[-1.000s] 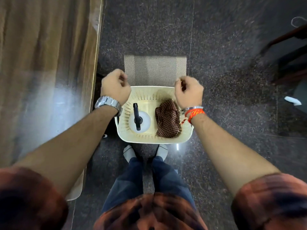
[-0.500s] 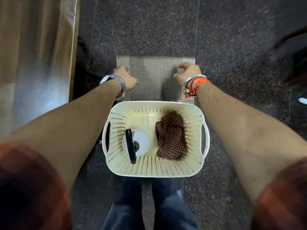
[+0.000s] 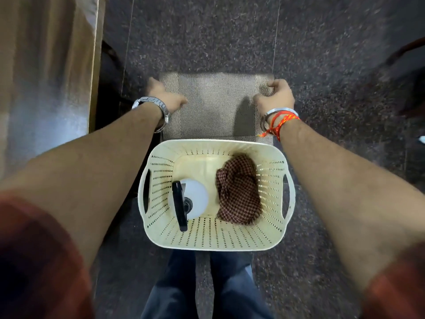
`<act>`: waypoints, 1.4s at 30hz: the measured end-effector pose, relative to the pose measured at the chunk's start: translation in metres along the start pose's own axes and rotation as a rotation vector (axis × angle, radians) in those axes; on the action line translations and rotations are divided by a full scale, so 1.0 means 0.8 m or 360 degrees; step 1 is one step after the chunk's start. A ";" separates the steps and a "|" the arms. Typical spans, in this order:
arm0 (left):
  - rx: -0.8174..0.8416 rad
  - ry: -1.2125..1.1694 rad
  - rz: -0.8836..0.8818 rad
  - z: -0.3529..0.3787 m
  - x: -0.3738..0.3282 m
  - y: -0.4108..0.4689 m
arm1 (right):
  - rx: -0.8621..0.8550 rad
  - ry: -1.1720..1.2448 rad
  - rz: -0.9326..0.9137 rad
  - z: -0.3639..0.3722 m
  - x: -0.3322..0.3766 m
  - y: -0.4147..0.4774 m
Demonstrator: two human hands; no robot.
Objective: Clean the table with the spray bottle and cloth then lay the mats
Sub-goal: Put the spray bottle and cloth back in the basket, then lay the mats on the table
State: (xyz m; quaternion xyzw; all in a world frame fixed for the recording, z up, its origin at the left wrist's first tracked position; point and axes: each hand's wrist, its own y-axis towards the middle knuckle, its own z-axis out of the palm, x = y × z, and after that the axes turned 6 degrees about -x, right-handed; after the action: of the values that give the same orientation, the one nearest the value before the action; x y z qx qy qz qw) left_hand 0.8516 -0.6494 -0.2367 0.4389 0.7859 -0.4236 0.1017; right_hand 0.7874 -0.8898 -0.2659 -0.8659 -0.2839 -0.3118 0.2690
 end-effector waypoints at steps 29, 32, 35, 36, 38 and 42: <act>-0.1275 -0.0655 0.0423 -0.479 0.098 -0.265 | 0.0363 0.0754 -0.0886 -0.055 0.362 -0.349; -0.1181 -0.0604 0.0317 -0.543 0.183 -0.271 | 0.0543 0.0550 -0.1027 -0.004 0.380 -0.419; -0.1175 -0.0712 0.0199 -0.593 0.269 -0.276 | 0.0712 0.0485 -0.1111 0.049 0.394 -0.486; -0.1198 -0.0764 0.0163 -0.608 0.296 -0.278 | 0.0763 0.0457 -0.1137 0.066 0.399 -0.510; -0.1245 -0.0845 0.0105 -0.637 0.345 -0.281 | 0.0864 0.0430 -0.1160 0.103 0.410 -0.554; -0.1383 -0.0925 0.0031 -0.686 0.423 -0.290 | 0.1005 0.0400 -0.1065 0.172 0.427 -0.632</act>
State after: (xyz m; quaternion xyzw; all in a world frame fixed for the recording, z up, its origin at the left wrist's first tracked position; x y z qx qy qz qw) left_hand 0.5868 -0.0901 0.0571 0.2280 0.8244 -0.1616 0.4923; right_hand 0.7272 -0.3397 0.0257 -0.5584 -0.5934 -0.3820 0.4360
